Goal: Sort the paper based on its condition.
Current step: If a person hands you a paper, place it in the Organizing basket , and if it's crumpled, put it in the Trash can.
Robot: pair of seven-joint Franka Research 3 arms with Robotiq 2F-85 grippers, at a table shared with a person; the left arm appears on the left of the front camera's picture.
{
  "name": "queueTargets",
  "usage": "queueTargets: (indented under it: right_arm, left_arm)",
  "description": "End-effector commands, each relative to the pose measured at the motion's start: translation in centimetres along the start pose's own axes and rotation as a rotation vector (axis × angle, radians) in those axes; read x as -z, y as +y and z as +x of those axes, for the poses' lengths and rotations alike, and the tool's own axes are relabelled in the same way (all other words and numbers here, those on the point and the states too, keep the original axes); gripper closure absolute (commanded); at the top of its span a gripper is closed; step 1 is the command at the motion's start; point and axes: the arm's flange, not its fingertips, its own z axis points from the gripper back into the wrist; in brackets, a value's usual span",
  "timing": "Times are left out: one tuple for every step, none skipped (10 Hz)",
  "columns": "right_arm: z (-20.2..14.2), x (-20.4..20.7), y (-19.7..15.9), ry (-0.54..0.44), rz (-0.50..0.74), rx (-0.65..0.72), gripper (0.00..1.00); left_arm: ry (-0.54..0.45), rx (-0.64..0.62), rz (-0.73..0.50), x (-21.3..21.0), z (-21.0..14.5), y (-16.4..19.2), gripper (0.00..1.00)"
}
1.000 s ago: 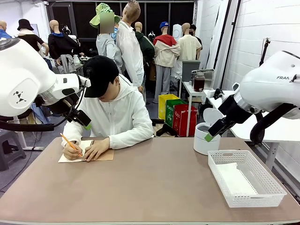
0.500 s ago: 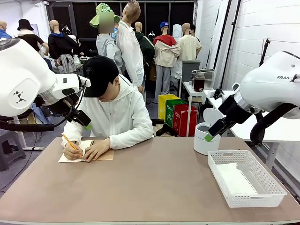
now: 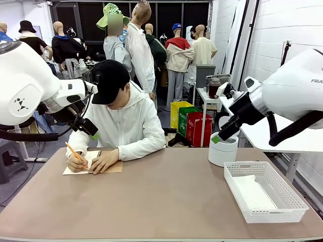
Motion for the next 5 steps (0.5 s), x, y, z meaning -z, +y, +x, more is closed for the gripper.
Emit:
queueTargets:
  right_arm:
    - [-0.78, 0.9, 0.21, -0.105, 0.063, -0.09, 0.0]
    - [-0.5, 0.69, 0.46, -0.143, 0.062, -0.106, 0.0]
    - [-0.38, 0.63, 0.55, -0.171, 0.066, -0.105, 0.0]
    - [-0.3, 0.62, 0.65, -0.179, 0.07, -0.106, 0.0]
    - [-0.26, 0.72, 0.71, -0.178, 0.081, -0.094, 0.0]
  left_arm:
    - [0.0, -0.001, -0.001, -0.01, -0.07, 0.07, 0.0]
    - [0.0, -0.001, -0.001, -0.01, -0.07, 0.07, 0.0]
    - [0.0, -0.001, -0.001, -0.01, -0.07, 0.07, 0.0]
    - [0.0, -0.001, -0.001, -0.01, -0.07, 0.07, 0.0]
    - [0.0, -0.001, -0.001, -0.01, -0.07, 0.07, 0.0]
